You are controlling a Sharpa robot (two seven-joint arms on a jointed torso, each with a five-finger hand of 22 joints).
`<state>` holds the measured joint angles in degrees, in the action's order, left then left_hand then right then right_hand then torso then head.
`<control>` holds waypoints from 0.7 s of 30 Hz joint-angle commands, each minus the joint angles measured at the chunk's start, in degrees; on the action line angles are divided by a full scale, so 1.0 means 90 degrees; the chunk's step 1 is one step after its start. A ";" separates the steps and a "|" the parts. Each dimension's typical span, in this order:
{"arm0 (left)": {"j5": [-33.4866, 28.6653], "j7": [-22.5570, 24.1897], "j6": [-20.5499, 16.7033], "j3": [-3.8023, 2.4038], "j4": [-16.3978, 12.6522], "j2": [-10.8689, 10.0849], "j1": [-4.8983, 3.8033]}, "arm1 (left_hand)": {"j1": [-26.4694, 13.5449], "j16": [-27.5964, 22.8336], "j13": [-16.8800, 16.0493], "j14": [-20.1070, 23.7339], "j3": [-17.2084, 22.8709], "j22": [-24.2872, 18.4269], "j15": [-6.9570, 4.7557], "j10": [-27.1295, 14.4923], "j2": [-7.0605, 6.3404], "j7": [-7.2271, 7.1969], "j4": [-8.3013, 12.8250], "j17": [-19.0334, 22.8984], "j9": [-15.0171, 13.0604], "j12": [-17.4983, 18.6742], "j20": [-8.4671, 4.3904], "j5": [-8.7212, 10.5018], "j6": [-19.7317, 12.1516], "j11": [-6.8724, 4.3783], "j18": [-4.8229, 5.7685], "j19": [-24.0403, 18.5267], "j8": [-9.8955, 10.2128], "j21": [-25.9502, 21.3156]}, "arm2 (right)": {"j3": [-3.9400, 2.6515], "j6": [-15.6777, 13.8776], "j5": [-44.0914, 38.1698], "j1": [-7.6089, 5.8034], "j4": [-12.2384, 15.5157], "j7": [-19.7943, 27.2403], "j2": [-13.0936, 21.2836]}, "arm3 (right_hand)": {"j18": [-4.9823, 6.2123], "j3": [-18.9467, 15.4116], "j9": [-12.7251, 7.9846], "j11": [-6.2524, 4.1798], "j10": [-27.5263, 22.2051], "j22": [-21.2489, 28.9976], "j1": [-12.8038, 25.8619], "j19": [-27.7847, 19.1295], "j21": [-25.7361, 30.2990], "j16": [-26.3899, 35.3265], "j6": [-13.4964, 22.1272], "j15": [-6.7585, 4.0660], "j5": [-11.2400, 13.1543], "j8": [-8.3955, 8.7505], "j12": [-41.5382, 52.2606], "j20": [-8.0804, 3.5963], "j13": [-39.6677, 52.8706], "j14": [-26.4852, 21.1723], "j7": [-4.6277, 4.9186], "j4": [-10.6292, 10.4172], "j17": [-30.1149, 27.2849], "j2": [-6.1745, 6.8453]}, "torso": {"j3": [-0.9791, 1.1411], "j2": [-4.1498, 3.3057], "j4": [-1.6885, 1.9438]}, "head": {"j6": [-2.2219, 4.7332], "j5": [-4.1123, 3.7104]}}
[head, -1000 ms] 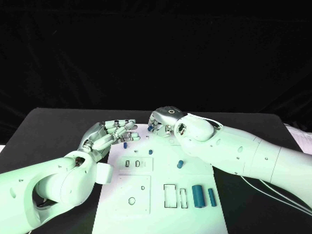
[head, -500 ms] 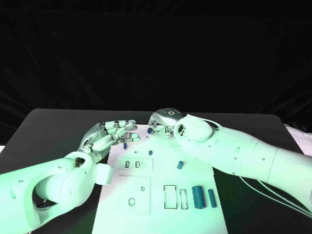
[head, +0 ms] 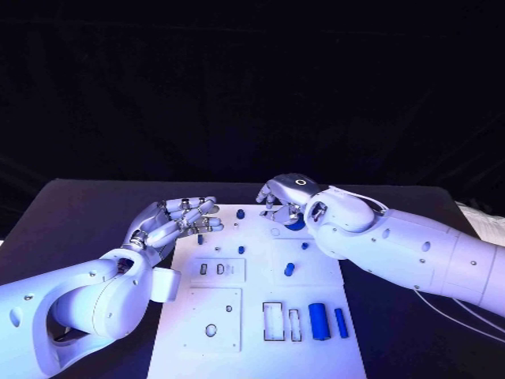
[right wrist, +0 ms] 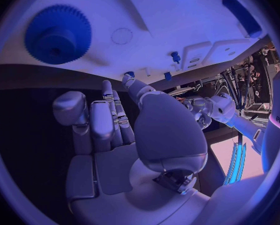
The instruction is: Assemble the parts on the task board
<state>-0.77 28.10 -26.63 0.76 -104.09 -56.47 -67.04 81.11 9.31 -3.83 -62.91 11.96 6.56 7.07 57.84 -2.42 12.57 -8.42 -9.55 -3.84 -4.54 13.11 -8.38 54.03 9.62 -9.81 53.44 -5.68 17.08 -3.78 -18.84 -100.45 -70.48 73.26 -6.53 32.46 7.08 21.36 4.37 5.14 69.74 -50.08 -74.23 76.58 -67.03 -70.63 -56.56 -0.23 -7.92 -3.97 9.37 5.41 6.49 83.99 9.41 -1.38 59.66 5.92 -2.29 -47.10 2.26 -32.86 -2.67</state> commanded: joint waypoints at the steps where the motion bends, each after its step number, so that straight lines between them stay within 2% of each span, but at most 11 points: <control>1: 0.0003 0.0031 0.0132 -0.0005 -0.0022 -0.0034 -0.0009 | 0.0062 -0.0024 0.0010 0.0023 -0.0004 -0.0009 0.0005 0.0002 -0.0004 0.0052 0.0043 -0.0007 0.0010 0.0045 0.0006 -0.0008 -0.0009 0.0053 -0.0068 0.0046 0.0028 -0.0022 | -0.0052 -0.0217 0.0888 -0.0006 0.0331 -0.0100 0.0382 | -0.0047 -0.0064 0.0008 -0.0193 0.0637 -0.0336 0.0037 0.0164 -0.0228 -0.0262 -0.0083 -0.0113 -0.0182 -0.0042 0.0382 -0.0074 0.0233 0.0269 -0.0081 -0.0064 0.0346 0.0109 | -0.0005 0.0020 -0.0041 | 0.0003 -0.0049; 3: 0.0003 0.0029 0.0137 -0.0005 -0.0033 -0.0061 -0.0011 | 0.0062 -0.0024 0.0010 0.0023 -0.0004 -0.0009 0.0005 0.0002 -0.0004 0.0052 0.0043 -0.0007 0.0010 0.0045 0.0006 -0.0008 -0.0009 0.0053 -0.0068 0.0046 0.0028 -0.0022 | -0.0081 -0.0051 0.1309 -0.0009 0.0491 -0.0140 0.0651 | -0.0130 -0.0264 0.0002 -0.0311 0.1110 -0.0804 0.0158 0.0356 -0.0534 -0.0440 -0.0073 -0.0223 -0.0425 -0.0032 0.0949 -0.0180 0.0658 0.0307 -0.0190 -0.0131 0.0566 0.0285 | -0.0009 0.0031 -0.0068 | 0.0009 -0.0051; 4: 0.0003 0.0028 0.0139 -0.0004 -0.0037 -0.0071 -0.0013 | 0.0062 -0.0024 0.0010 0.0023 -0.0004 -0.0009 0.0005 0.0002 -0.0004 0.0052 0.0043 -0.0007 0.0010 0.0045 0.0006 -0.0008 -0.0009 0.0053 -0.0068 0.0046 0.0028 -0.0022 | -0.0092 0.0029 0.1468 -0.0011 0.0551 -0.0163 0.0760 | -0.0159 -0.0346 -0.0003 -0.0348 0.1181 -0.0968 0.0184 0.0421 -0.0642 -0.0516 -0.0047 -0.0241 -0.0483 -0.0023 0.1202 -0.0218 0.0882 0.0321 -0.0205 -0.0154 0.0663 0.0329 | -0.0012 0.0036 -0.0081 | 0.0014 -0.0050; 5: 0.0003 0.0026 0.0143 -0.0004 -0.0040 -0.0081 -0.0015 | 0.0062 -0.0024 0.0010 0.0023 -0.0004 -0.0009 0.0005 0.0002 -0.0004 0.0052 0.0043 -0.0007 0.0010 0.0045 0.0006 -0.0008 -0.0009 0.0053 -0.0068 0.0046 0.0028 -0.0022 | -0.0107 0.0129 0.1628 -0.0012 0.0614 -0.0191 0.0886 | -0.0204 -0.0472 -0.0011 -0.0345 0.1341 -0.1205 0.0234 0.0506 -0.0792 -0.0662 0.0005 -0.0258 -0.0545 -0.0008 0.2406 -0.0240 0.2126 0.0350 -0.0223 -0.0194 0.0865 0.0374 | -0.0014 0.0041 -0.0091 | 0.0013 -0.0048; 6: 0.0003 0.0024 0.0148 -0.0004 -0.0043 -0.0090 -0.0017 | 0.0062 -0.0024 0.0010 0.0023 -0.0004 -0.0009 0.0005 0.0002 -0.0004 0.0052 0.0043 -0.0007 0.0010 0.0045 0.0006 -0.0008 -0.0009 0.0053 -0.0068 0.0046 0.0028 -0.0022 | -0.0124 0.0230 0.1764 -0.0013 0.0674 -0.0219 0.1020 | -0.0233 -0.0606 -0.0009 -0.0358 0.1304 -0.1371 0.0244 0.0564 -0.0905 -0.0801 0.0025 -0.0269 -0.0617 -0.0021 0.3459 -0.0256 0.3245 0.0370 -0.0245 -0.0242 0.1047 0.0370 | -0.0012 0.0044 -0.0097 | 0.0011 -0.0052; 8: 0.0002 0.0020 0.0154 -0.0004 -0.0043 -0.0099 -0.0019 | 0.0062 -0.0024 0.0010 0.0023 -0.0004 -0.0009 0.0005 0.0002 -0.0004 0.0052 0.0043 -0.0007 0.0010 0.0045 0.0006 -0.0008 -0.0009 0.0053 -0.0068 0.0046 0.0028 -0.0022 | -0.0145 0.0374 0.1865 -0.0013 0.0734 -0.0253 0.1183 | -0.0247 -0.0845 0.0001 -0.0342 0.0965 -0.1583 0.0175 0.0605 -0.1049 -0.1009 0.0068 -0.0188 -0.0651 -0.0048 0.4905 -0.0277 0.4838 0.0374 -0.0251 -0.0342 0.1324 0.0281 | -0.0008 0.0050 -0.0108 | 0.0005 -0.0058; 9: 0.0002 0.0018 0.0158 -0.0004 -0.0042 -0.0102 -0.0019 | 0.0062 -0.0024 0.0010 0.0023 -0.0004 -0.0009 0.0005 0.0002 -0.0004 0.0052 0.0043 -0.0007 0.0010 0.0045 0.0006 -0.0008 -0.0009 0.0053 -0.0068 0.0046 0.0028 -0.0022 | -0.0153 0.0450 0.1882 -0.0013 0.0755 -0.0270 0.1255 | -0.0279 -0.0961 0.0004 -0.0331 0.0978 -0.1689 0.0194 0.0626 -0.1113 -0.1106 0.0092 -0.0209 -0.0642 -0.0054 0.5446 -0.0235 0.5422 0.0387 -0.0200 -0.0405 0.1471 0.0280 | -0.0008 0.0051 -0.0109 | 0.0002 -0.0062; 10: 0.0002 0.0016 0.0162 -0.0004 -0.0041 -0.0103 -0.0020 | 0.0062 -0.0024 0.0010 0.0023 -0.0004 -0.0009 0.0005 0.0002 -0.0004 0.0052 0.0043 -0.0007 0.0010 0.0045 0.0006 -0.0008 -0.0009 0.0053 -0.0068 0.0046 0.0028 -0.0022 | -0.0160 0.0525 0.1886 -0.0012 0.0768 -0.0288 0.1315 | -0.0292 -0.1062 0.0013 -0.0327 0.0862 -0.1758 0.0126 0.0630 -0.1164 -0.1183 0.0100 -0.0186 -0.0688 -0.0078 0.5928 -0.0203 0.5965 0.0390 -0.0188 -0.0474 0.1572 0.0189 | -0.0010 0.0049 -0.0106 | -0.0002 -0.0073; 11: 0.0002 0.0013 0.0168 -0.0004 -0.0039 -0.0104 -0.0021 | 0.0062 -0.0027 0.0010 0.0023 -0.0001 -0.0010 0.0006 0.0000 -0.0003 0.0051 0.0046 -0.0008 0.0010 0.0049 0.0006 -0.0008 -0.0010 0.0053 -0.0068 0.0046 0.0031 -0.0022 | -0.0166 0.0610 0.1873 -0.0010 0.0778 -0.0312 0.1379 | -0.0294 -0.1150 0.0022 -0.0294 0.0874 -0.1808 0.0134 0.0636 -0.1194 -0.1226 0.0087 -0.0194 -0.0687 -0.0102 0.6141 -0.0197 0.6221 0.0394 -0.0181 -0.0505 0.1642 0.0244 | -0.0010 0.0048 -0.0100 | -0.0006 -0.0069; 16: 0.0001 0.0008 0.0171 -0.0004 -0.0019 -0.0095 -0.0022 | 0.0059 -0.0029 0.0011 0.0023 -0.0001 -0.0010 0.0006 -0.0001 -0.0003 0.0052 0.0046 -0.0009 0.0011 0.0051 0.0007 -0.0007 -0.0012 0.0054 -0.0069 0.0048 0.0034 -0.0022 | -0.0177 0.0812 0.1712 -0.0001 0.0762 -0.0418 0.1450 | -0.0326 -0.1278 0.0029 -0.0270 0.0994 -0.1998 0.0082 0.0681 -0.1307 -0.1355 0.0121 -0.0180 -0.0672 -0.0136 0.6640 -0.0175 0.6806 0.0420 -0.0171 -0.0591 0.1850 0.0218 | -0.0016 0.0043 -0.0092 | -0.0026 -0.0048; 21: -0.0012 0.0006 0.0178 -0.0003 0.0020 -0.0051 -0.0021 | 0.0021 -0.0044 0.0011 0.0022 -0.0006 -0.0013 0.0011 -0.0011 -0.0007 0.0065 0.0039 -0.0016 0.0011 0.0065 0.0010 -0.0001 -0.0020 0.0061 -0.0068 0.0056 0.0048 -0.0020 | -0.0180 0.0903 0.1591 0.0029 0.0720 -0.0566 0.1357 | -0.0408 -0.1431 0.0027 -0.0237 0.1288 -0.2457 0.0025 0.0836 -0.1569 -0.1507 0.0207 -0.0149 -0.0561 -0.0149 0.7299 -0.0145 0.7526 0.0456 -0.0138 -0.0695 0.2093 0.0186 | -0.0016 0.0040 -0.0080 | -0.0029 -0.0057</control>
<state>-0.78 27.95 -26.37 0.76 -103.94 -57.10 -67.16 81.11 9.31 -3.79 -62.91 11.95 6.50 7.07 57.64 -2.42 12.77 -8.44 -9.63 -3.80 -4.32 13.11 -8.38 53.82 9.81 -9.81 53.44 -5.48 17.08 -5.38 -13.39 -85.65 -70.33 79.79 -9.75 44.95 3.93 8.75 4.58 2.95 81.07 -71.87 -73.48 83.82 -80.97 -83.89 -55.14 -1.95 -13.19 -5.10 74.56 4.11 73.65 84.13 8.27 -7.62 74.95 7.42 -2.42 -46.71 1.48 -33.09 -3.19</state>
